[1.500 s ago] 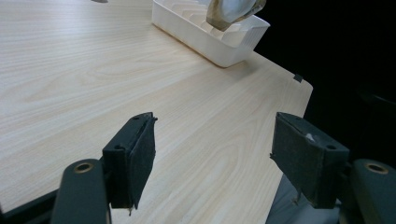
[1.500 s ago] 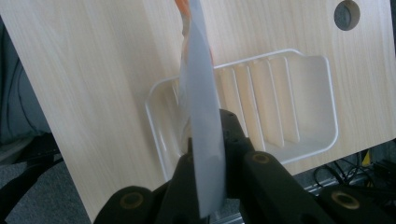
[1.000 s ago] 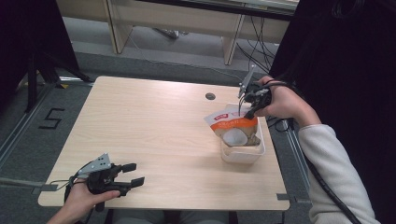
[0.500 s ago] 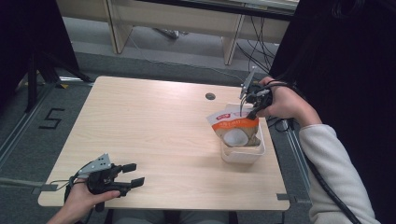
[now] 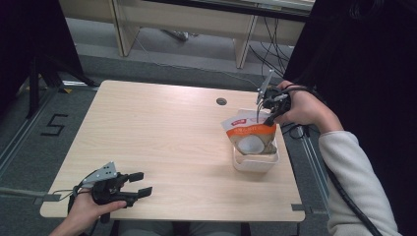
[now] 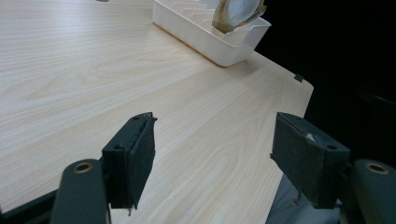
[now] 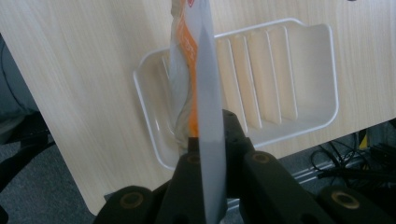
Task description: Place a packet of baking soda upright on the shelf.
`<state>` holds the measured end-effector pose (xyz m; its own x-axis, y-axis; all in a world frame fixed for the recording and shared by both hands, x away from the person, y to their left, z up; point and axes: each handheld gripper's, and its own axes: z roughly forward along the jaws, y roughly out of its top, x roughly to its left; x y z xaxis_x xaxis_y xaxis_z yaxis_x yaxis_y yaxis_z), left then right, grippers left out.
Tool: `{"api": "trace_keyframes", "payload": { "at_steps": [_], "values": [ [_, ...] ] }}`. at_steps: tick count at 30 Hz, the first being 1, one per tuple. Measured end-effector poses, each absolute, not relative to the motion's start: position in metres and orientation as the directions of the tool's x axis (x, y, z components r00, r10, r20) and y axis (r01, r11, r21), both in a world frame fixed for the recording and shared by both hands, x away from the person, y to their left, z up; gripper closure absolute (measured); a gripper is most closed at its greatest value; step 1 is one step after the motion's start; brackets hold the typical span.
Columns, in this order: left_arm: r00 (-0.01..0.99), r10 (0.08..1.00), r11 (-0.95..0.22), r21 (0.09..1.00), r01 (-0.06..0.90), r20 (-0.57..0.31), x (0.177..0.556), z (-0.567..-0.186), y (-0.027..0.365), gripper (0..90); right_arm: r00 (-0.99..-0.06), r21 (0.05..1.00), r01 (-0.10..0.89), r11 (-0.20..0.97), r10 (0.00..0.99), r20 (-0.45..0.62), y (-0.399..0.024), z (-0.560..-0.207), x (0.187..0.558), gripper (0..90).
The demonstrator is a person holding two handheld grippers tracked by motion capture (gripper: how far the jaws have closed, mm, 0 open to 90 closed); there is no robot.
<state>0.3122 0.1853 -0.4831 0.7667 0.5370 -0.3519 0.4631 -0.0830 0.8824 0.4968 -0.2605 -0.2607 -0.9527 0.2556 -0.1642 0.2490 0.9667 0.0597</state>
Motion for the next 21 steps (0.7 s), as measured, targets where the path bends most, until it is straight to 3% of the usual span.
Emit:
{"api": "trace_keyframes", "payload": {
  "at_steps": [21],
  "values": [
    [0.767, 0.535, -0.083, 0.882, 0.464, -0.353, 0.312, -0.483, 0.185, 29.7, -0.949, 0.014, 0.272, 0.962, 0.271, -0.164, -0.26, -0.275, 0.498, 90.0]
  ]
}}
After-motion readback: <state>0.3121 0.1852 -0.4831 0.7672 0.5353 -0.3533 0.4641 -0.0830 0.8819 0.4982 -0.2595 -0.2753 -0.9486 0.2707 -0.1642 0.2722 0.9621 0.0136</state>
